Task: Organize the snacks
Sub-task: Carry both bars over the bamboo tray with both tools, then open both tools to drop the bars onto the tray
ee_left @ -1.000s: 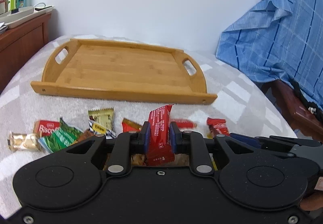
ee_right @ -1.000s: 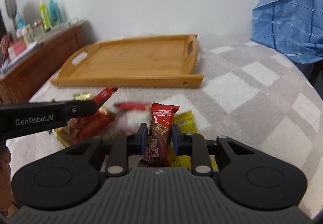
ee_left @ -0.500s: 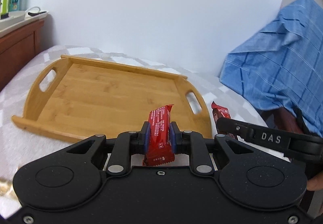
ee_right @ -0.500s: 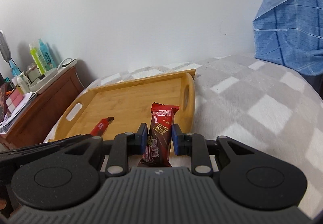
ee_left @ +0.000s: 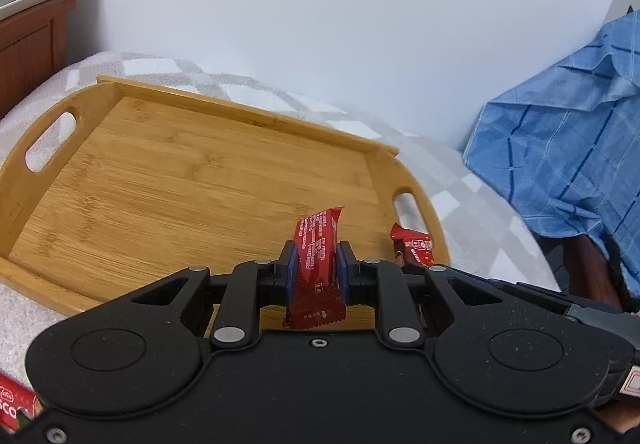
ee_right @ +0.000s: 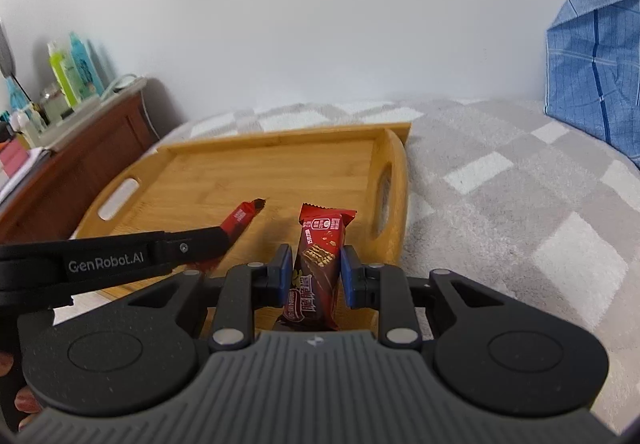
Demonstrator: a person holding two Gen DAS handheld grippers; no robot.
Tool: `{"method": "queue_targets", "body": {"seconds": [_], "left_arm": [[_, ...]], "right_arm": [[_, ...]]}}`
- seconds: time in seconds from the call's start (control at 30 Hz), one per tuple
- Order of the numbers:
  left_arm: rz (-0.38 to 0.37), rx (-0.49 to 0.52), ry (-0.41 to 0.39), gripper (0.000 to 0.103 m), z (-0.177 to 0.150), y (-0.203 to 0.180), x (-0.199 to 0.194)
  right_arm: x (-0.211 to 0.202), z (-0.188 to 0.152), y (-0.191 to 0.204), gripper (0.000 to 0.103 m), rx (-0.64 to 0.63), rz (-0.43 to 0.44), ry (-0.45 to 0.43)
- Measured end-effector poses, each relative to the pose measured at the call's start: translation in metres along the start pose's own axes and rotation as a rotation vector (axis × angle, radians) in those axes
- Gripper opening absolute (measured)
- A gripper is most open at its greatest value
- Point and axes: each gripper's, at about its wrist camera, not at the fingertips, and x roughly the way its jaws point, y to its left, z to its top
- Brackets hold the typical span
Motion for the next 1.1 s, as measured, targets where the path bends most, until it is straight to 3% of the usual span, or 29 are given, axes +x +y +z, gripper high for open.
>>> {"method": "queue_targets", "body": {"seconds": [0.93, 1.1], "left_arm": [[0.027, 0.025, 0.031, 0.022, -0.006, -0.008, 0.022], [0.037, 0.022, 0.024, 0.042, -0.004, -0.006, 0.017]], "right_arm": [[0.021, -0.001, -0.011, 0.028, 0.047, 0.027, 0.044], [0.017, 0.000, -0.015, 0.034, 0.067, 0.031, 0.031]]}}
